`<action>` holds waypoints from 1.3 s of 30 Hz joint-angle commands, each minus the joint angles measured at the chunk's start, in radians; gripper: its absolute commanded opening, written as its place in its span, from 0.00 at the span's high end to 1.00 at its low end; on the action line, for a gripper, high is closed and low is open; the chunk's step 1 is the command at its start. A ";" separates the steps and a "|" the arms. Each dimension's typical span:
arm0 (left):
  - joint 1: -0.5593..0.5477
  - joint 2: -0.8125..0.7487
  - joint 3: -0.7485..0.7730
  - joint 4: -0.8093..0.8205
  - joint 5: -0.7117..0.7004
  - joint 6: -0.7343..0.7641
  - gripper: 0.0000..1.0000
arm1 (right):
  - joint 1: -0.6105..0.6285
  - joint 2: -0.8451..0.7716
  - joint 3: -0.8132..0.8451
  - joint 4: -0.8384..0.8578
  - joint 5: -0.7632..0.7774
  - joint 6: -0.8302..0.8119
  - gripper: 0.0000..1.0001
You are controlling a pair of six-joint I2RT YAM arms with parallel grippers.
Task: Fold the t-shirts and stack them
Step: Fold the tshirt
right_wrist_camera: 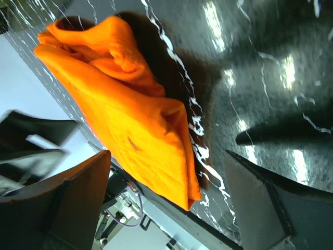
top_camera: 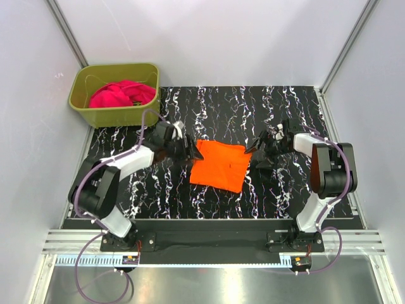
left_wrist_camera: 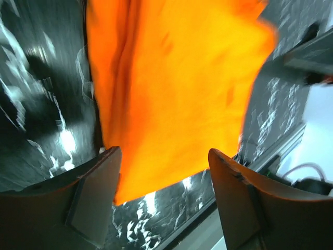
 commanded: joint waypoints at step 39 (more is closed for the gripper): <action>0.011 0.495 0.660 -0.197 -0.010 0.215 0.67 | 0.079 0.139 0.202 -0.035 0.083 -0.081 0.59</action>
